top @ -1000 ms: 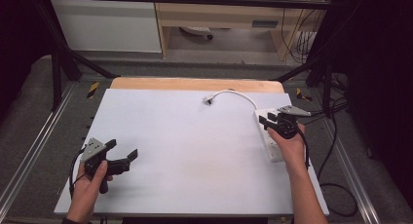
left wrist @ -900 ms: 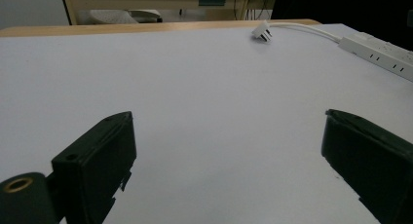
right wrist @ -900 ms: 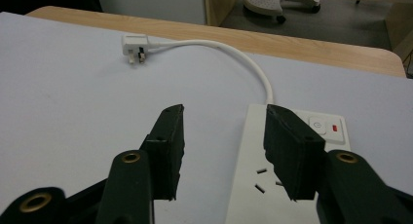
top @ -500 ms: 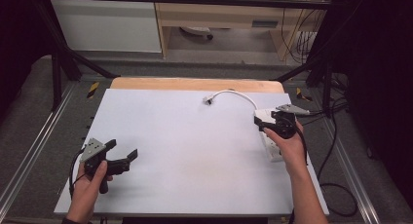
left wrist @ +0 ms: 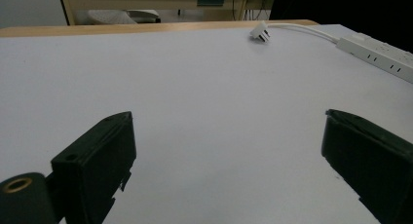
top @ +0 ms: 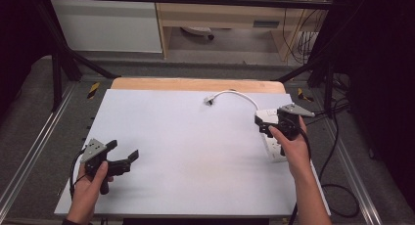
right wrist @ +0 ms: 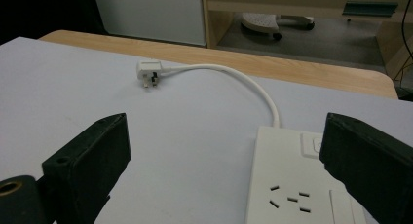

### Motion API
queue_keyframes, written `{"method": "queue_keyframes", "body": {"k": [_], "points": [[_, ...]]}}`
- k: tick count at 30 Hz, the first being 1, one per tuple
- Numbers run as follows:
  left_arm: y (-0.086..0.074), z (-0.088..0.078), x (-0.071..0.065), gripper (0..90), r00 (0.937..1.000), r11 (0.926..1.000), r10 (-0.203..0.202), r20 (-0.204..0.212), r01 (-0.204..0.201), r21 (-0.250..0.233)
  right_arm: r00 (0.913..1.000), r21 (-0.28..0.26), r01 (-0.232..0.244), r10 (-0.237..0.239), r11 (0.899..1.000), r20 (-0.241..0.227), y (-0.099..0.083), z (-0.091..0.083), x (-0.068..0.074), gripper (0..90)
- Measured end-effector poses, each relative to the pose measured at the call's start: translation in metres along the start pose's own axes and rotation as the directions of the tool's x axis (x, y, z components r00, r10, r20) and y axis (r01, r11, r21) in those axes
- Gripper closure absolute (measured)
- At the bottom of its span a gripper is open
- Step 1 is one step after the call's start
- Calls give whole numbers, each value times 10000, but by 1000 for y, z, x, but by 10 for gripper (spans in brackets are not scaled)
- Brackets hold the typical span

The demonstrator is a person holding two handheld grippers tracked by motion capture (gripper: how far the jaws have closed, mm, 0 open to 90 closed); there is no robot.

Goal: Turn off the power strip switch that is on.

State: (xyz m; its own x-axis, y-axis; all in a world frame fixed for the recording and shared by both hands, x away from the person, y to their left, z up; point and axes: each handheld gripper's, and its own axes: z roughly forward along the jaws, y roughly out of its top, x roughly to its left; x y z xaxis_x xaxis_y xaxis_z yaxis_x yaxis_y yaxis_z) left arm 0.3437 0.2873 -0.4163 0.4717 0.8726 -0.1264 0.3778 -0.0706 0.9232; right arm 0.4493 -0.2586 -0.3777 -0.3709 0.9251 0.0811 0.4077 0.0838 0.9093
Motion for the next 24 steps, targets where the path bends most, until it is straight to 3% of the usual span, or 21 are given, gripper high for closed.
{"method": "queue_keyframes", "body": {"k": [12, 24], "points": [[0, -1, 0, 55, 10000, 10000, -59, 28, 59, -64, 9996, -378, 148, -157, 9992, -250, 1, -28, -3, 27], [1, -2, 0, 47, 10000, 10000, 1, 10, -1, -75, 9996, -634, 280, -282, 9976, -31, -8, -52, -9, 37]]}}
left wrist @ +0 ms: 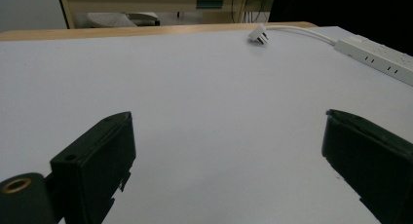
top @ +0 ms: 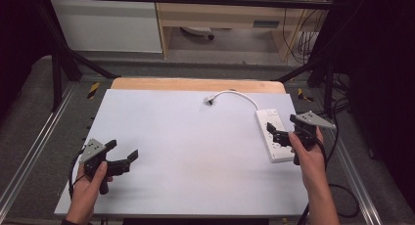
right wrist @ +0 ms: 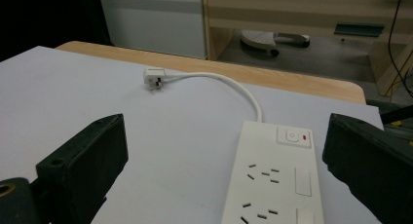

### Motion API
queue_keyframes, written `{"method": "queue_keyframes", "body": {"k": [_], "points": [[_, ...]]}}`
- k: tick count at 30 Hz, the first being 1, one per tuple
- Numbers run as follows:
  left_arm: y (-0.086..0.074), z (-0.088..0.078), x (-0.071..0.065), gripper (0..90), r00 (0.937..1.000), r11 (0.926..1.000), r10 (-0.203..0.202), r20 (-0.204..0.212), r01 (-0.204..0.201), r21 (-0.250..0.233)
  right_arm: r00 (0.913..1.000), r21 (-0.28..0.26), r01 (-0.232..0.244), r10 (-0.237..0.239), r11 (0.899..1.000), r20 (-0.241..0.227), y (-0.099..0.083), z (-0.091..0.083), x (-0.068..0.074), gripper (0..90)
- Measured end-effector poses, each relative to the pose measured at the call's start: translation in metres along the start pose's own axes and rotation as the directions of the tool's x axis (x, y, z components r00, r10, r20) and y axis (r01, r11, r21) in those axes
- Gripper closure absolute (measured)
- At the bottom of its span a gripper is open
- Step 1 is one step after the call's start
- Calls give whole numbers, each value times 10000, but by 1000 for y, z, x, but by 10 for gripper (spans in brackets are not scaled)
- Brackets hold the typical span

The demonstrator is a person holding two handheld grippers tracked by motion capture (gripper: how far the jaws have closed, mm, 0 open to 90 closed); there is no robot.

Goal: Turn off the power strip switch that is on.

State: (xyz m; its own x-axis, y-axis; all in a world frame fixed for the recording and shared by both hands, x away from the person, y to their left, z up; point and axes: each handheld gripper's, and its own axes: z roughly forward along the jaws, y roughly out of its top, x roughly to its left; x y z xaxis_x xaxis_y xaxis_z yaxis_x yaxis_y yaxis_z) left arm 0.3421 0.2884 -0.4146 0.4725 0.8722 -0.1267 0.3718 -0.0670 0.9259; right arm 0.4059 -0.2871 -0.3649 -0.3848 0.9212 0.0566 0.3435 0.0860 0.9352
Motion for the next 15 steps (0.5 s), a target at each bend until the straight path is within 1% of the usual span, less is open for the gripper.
{"method": "queue_keyframes", "body": {"k": [2, 5, 10, 14, 15], "points": [[0, -1, 0, 43, 10000, 10000, 7, 21, -7, 40, 9999, -98, 33, -32, 9999, 107, -2, -4, 0, 41], [-1, -3, 1, 43, 10000, 10000, 39, 33, -40, 54, 9999, -191, 63, -61, 9998, 89, -8, -12, -2, 40], [-2, -6, 1, 44, 9999, 10000, 74, 89, -74, 62, 9998, -115, 98, -96, 9999, 159, -25, -23, -5, 34], [-2, -8, 0, 46, 9999, 10000, 50, 122, -51, 54, 9997, -35, 7, -6, 10000, 238, -39, -32, -8, 29], [-3, -8, 0, 46, 9999, 9999, 100, 136, -101, 75, 9997, -34, 0, 1, 10000, 259, -42, -33, -8, 29]]}}
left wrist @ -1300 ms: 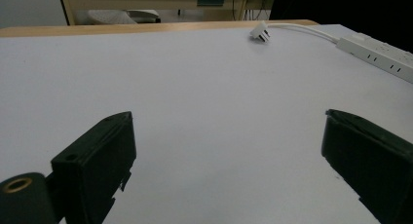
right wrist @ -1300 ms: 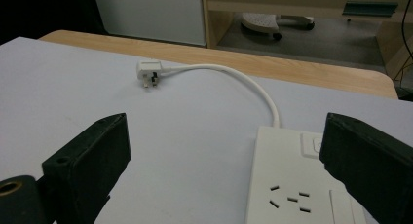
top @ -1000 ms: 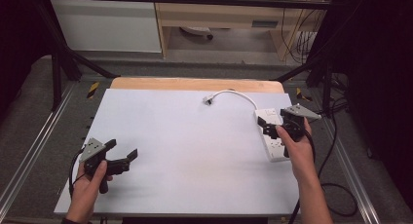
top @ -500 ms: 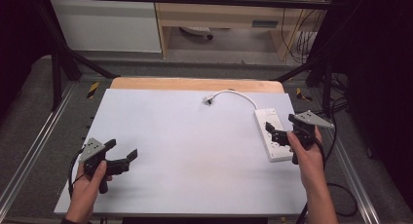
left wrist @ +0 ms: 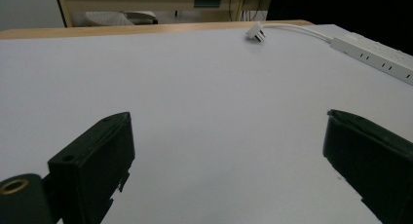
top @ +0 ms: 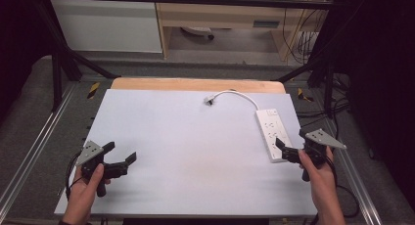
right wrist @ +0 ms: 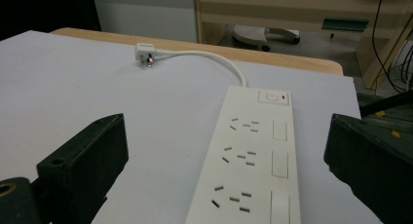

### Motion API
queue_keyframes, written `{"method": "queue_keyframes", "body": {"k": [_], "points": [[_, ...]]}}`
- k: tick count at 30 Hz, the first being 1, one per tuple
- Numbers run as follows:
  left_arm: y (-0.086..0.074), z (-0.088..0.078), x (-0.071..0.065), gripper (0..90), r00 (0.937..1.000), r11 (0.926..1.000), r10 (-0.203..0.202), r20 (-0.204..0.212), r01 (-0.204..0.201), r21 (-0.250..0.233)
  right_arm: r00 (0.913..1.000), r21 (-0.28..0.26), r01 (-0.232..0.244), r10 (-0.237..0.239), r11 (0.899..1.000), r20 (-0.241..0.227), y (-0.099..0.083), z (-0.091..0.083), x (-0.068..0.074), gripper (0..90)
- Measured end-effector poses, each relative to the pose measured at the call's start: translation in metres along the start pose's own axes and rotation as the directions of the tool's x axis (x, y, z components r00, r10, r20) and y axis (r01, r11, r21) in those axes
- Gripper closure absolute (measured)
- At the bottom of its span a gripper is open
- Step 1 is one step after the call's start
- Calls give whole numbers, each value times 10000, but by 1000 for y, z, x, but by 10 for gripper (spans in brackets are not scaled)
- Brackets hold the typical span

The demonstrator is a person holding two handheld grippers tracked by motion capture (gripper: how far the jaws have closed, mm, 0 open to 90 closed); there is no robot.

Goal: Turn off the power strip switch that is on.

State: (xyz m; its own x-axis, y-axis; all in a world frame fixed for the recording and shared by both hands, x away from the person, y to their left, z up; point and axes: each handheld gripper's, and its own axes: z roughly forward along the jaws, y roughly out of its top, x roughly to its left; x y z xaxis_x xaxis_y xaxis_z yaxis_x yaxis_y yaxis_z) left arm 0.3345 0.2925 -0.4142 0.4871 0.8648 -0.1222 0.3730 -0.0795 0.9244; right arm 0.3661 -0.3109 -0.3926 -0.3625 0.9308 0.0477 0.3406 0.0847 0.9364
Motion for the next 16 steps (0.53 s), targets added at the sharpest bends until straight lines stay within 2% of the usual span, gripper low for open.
{"method": "queue_keyframes", "body": {"k": [3, 6, 12, 16], "points": [[-3, -3, 0, 46, 9999, 9998, 152, 77, -153, 132, 10000, 133, -28, 27, 9999, 31, -9, -6, 0, 29], [-4, -8, 0, 46, 9999, 9999, 139, 53, -139, 59, 10000, 412, -60, 57, 9991, 70, -20, -10, 1, 29], [-2, -6, 0, 46, 9999, 9999, 171, 14, -171, 27, 10000, 1561, 63, -55, 9877, -54, -46, -11, 8, 32], [-2, -5, -1, 46, 9997, 9997, 227, 41, -227, 41, 9995, 1743, 316, -303, 9842, -103, -48, -7, 18, 39]]}}
